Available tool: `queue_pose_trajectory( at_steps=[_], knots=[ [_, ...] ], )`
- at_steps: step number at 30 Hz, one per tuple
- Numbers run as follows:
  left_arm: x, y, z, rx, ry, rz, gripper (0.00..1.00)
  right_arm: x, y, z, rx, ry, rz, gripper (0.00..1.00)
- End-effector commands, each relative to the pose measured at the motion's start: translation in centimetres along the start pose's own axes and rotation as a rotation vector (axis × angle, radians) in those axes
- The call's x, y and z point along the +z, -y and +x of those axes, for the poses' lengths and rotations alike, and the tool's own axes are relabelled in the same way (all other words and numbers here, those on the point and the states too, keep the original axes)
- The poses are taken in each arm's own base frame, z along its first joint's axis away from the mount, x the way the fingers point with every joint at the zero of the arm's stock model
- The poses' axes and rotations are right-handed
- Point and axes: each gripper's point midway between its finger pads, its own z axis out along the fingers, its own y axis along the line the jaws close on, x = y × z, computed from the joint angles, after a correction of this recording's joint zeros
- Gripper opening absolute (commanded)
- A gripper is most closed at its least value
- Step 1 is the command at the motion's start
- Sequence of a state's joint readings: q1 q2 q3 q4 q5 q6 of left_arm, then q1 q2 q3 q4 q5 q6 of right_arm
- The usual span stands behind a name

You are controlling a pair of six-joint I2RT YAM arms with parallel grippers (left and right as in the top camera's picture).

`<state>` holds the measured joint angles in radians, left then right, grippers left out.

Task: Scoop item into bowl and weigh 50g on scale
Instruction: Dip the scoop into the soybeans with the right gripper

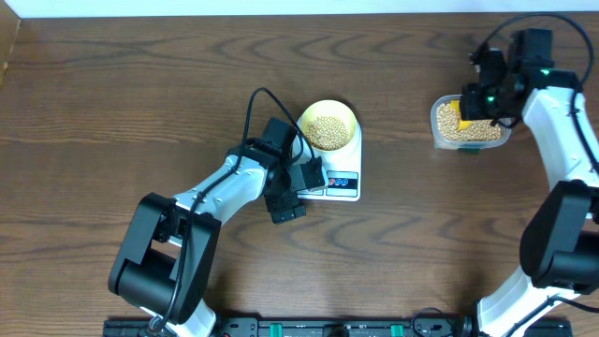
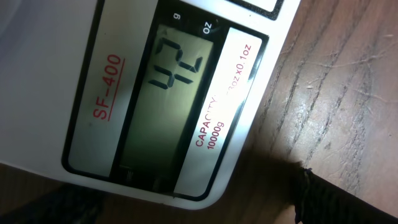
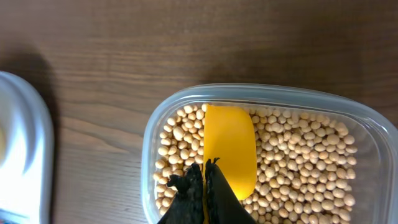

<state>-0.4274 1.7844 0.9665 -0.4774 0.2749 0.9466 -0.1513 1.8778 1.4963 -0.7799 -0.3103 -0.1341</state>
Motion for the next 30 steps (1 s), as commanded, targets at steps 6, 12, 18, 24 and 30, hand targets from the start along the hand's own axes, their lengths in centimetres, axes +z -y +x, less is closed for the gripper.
queue_pose_trajectory(
  at_steps=[6,12,18,24,30],
  knots=[
    [1.8,1.5,0.9,0.023,-0.030,0.071,0.98,-4.4,2.6,-1.3,0.278,0.123,-0.235,0.01],
    [1.8,1.5,0.9,0.023,-0.030,0.071,0.98,-7.3,3.4,-1.8,0.350,0.204,-0.428,0.01],
    [1.8,1.5,0.9,0.023,-0.030,0.071,0.98,-8.2,2.4,-2.4,0.343,0.233,-0.522,0.01],
    [1.8,1.5,0.9,0.023,-0.030,0.071,0.98,-7.1,3.6,-1.6,0.353,0.198,-0.411,0.01],
    [1.8,1.5,0.9,0.023,-0.030,0.071,0.98,-5.8,3.8,-1.1,0.334,0.155,-0.312,0.01]
  ],
)
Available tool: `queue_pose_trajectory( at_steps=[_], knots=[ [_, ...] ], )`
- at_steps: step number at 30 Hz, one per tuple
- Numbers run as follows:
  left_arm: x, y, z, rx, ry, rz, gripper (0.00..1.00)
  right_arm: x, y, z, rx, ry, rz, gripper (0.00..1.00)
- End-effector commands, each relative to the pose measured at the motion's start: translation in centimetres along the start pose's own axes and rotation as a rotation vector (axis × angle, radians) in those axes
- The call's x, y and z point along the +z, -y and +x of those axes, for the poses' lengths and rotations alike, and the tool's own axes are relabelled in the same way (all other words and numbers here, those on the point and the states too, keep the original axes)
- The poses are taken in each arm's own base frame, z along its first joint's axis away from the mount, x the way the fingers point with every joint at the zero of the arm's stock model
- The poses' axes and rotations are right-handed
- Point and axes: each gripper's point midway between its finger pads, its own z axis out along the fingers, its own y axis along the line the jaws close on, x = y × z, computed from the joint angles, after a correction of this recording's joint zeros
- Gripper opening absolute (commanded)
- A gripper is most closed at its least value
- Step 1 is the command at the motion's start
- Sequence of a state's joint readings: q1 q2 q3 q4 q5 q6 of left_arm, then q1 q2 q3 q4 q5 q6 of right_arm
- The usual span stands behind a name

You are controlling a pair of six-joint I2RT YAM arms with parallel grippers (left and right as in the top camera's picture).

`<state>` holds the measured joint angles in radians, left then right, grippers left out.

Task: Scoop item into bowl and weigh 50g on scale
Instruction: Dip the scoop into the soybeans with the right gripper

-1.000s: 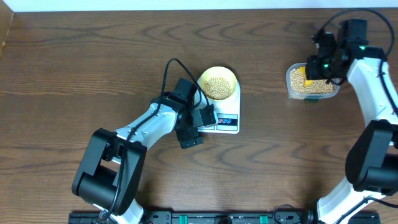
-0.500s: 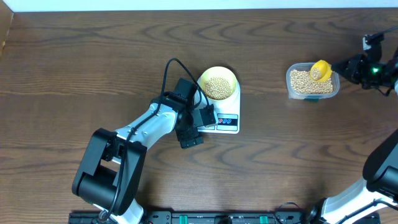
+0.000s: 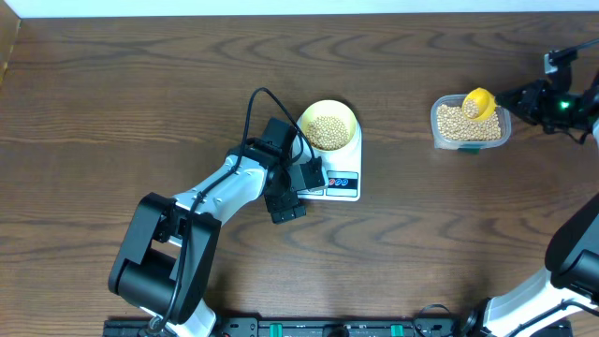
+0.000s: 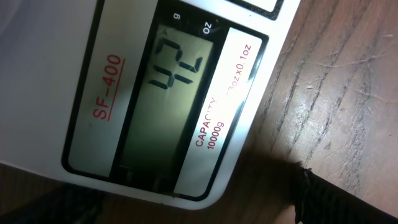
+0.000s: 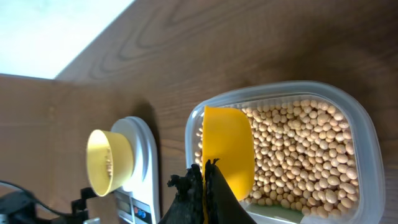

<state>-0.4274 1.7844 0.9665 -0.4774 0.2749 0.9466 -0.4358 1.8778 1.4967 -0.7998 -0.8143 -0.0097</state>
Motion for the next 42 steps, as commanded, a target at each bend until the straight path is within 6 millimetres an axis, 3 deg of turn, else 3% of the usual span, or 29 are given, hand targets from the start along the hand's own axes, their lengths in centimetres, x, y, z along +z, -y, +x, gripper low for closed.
queue_pose_trajectory(
  at_steps=[1,4,11,21,30,36,42],
  knots=[
    [1.8,1.5,0.9,0.023,-0.030,0.071,0.98,-0.2,-0.3,-0.2,-0.033,0.003,0.080,0.01],
    [1.8,1.5,0.9,0.023,-0.030,0.071,0.97,0.7,-0.9,0.2,-0.068,-0.020,0.100,0.01],
    [1.8,1.5,0.9,0.023,-0.030,0.071,0.98,3.0,0.3,1.3,-0.185,-0.084,0.388,0.01],
    [1.8,1.5,0.9,0.023,-0.030,0.071,0.98,6.3,-1.5,3.3,-0.277,-0.127,0.402,0.01],
    [1.8,1.5,0.9,0.023,-0.030,0.071,0.98,6.1,-1.7,2.3,-0.234,-0.085,0.342,0.01],
    [1.8,1.5,0.9,0.023,-0.030,0.071,0.98,4.4,-2.5,1.6,-0.145,-0.055,0.123,0.01],
    [1.8,1.5,0.9,0.023,-0.030,0.071,0.97,2.7,-1.7,0.9,-0.067,-0.024,0.059,0.01]
  ],
)
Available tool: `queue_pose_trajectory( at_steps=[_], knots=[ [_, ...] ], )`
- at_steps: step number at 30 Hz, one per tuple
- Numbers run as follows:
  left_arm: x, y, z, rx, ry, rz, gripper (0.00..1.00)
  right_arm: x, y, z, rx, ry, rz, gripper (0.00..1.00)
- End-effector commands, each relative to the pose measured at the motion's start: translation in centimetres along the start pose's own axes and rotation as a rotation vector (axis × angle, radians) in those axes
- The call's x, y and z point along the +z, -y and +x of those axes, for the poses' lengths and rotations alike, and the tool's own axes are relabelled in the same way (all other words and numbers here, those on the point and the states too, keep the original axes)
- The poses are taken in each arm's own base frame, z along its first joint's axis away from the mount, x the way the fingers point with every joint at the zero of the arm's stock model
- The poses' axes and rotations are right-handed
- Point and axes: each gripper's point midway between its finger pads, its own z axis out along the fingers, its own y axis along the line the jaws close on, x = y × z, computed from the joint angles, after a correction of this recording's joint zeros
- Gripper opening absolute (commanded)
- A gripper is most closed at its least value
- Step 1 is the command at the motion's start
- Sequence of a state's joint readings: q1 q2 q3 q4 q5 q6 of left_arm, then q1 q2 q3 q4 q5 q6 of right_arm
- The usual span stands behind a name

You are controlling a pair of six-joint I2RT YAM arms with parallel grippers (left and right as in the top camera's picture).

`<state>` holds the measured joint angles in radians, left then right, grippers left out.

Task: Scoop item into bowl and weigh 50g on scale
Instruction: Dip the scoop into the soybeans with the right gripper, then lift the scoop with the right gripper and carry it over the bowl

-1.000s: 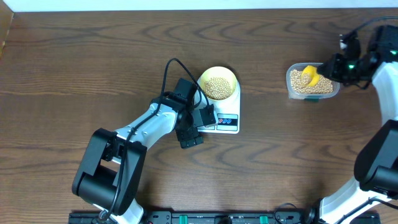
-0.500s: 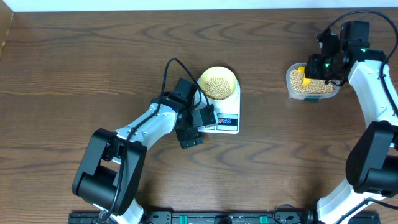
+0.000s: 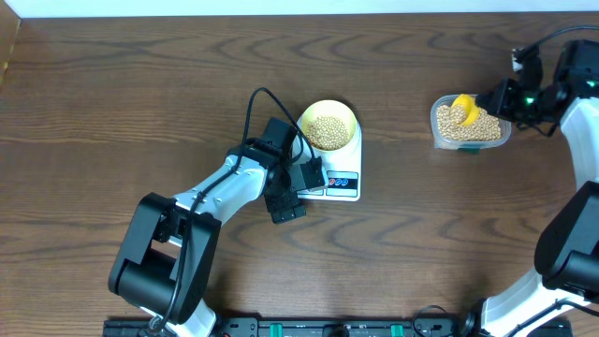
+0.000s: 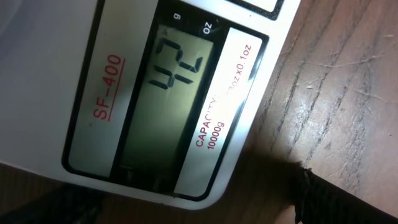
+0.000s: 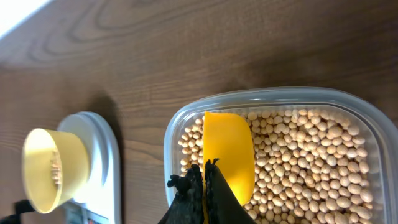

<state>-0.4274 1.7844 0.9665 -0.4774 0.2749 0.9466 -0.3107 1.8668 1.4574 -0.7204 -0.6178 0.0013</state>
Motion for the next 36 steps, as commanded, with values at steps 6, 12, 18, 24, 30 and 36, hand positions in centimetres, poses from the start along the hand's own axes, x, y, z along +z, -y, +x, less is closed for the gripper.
queue_pose_trajectory(
  at_steps=[6,12,18,24,30,36],
  knots=[
    [1.8,1.5,0.9,0.023,-0.030,0.071,0.98,-3.1,-1.2,-1.1,0.086,0.068,-0.234,0.01],
    [1.8,1.5,0.9,0.023,-0.030,0.071,0.97,-3.4,-2.3,-1.4,0.072,0.079,-0.301,0.01],
    [1.8,1.5,0.9,0.023,-0.030,0.071,0.98,-3.5,-5.4,-2.0,0.033,0.090,-0.431,0.01],
    [1.8,1.5,0.9,0.023,-0.030,0.071,0.98,-2.1,-8.3,-2.0,-0.053,0.078,-0.466,0.01],
    [1.8,1.5,0.9,0.023,-0.030,0.071,0.98,0.1,-13.8,-1.4,-0.186,0.056,-0.534,0.01],
    [1.8,1.5,0.9,0.023,-0.030,0.071,0.98,1.8,-19.9,0.0,-0.339,0.041,-0.626,0.01]
  ],
)
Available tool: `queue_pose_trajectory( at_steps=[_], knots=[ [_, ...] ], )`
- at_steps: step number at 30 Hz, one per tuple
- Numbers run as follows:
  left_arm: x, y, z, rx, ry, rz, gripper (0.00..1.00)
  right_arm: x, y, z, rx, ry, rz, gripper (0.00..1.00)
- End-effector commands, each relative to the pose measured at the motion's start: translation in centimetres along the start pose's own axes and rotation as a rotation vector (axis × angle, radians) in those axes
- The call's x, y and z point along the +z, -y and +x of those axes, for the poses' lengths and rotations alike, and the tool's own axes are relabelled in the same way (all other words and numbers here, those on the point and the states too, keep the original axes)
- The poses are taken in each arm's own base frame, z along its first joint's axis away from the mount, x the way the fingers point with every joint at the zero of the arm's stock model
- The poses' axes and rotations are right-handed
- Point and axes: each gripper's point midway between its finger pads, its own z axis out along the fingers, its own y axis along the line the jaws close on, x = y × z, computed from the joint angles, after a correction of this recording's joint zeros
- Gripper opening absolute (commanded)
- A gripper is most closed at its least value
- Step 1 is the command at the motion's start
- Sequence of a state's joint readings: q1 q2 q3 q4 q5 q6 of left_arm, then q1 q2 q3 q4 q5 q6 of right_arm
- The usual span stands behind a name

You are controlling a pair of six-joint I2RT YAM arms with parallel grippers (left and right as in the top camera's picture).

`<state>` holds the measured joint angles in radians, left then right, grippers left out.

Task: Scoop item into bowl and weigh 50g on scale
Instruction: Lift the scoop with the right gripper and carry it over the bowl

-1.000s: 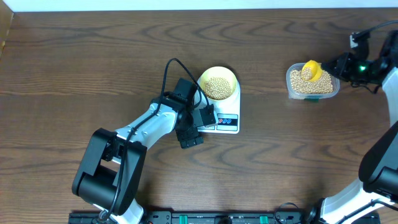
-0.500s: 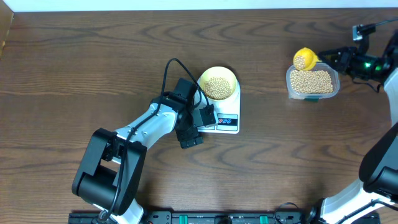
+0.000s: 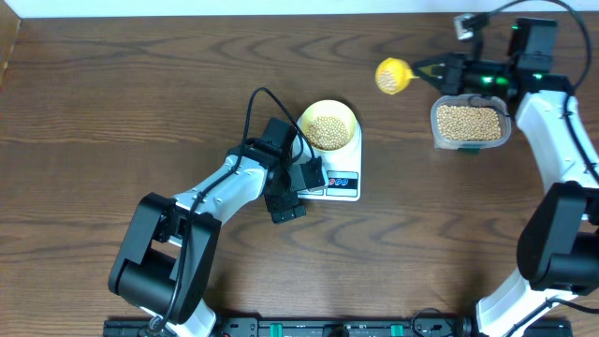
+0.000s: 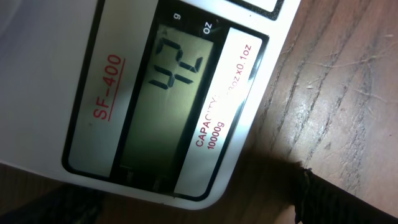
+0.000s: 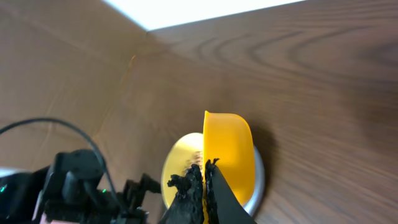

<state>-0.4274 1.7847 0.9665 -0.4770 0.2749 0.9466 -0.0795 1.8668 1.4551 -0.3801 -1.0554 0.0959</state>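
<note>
My right gripper (image 3: 438,69) (image 5: 205,171) is shut on the handle of a yellow scoop (image 3: 391,76) (image 5: 229,149). It holds the scoop in the air, left of the clear tub of soybeans (image 3: 471,124) and right of the yellow bowl (image 3: 328,126) (image 5: 180,165). The bowl holds beans and stands on the white scale (image 3: 339,185). Whether the scoop carries beans I cannot tell. My left gripper (image 3: 311,180) (image 4: 193,214) hangs open just over the scale's display (image 4: 180,93), which reads 42.
A black cable (image 3: 253,112) loops over the table behind the left arm. The table's far edge (image 3: 299,11) runs close behind the scoop. The left arm (image 3: 215,197) lies across the table in front of the scale.
My right gripper has carried the scoop from the left end of the bean tub to a spot in the air up and left of it, nearer the bowl. The left arm and the 42 reading are unchanged.
The scoop first lay in the beans in the tub. Then it was lifted over the tub's right side, then lowered at the tub's left end. Now it is clear of the tub, toward the bowl. The display showed 42 throughout.
</note>
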Motion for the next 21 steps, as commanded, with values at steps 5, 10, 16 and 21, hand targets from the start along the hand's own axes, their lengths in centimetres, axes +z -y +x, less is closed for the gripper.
queue_pose_trajectory(
  at_steps=[5,10,16,21],
  knots=[
    [1.8,1.5,0.9,0.023,-0.030,0.071,0.98,3.7,-4.9,1.0,-0.092,-0.052,-0.112,0.01],
    [1.8,1.5,0.9,0.023,-0.030,0.071,0.98,5.1,-6.5,1.7,-0.115,-0.079,-0.144,0.01],
    [1.8,1.5,0.9,0.023,-0.030,0.071,0.97,6.2,-7.8,2.4,-0.223,-0.096,-0.174,0.01],
    [1.8,1.5,0.9,0.023,-0.030,0.071,0.98,6.5,-8.2,2.4,-0.336,-0.085,-0.189,0.01]
  ],
)
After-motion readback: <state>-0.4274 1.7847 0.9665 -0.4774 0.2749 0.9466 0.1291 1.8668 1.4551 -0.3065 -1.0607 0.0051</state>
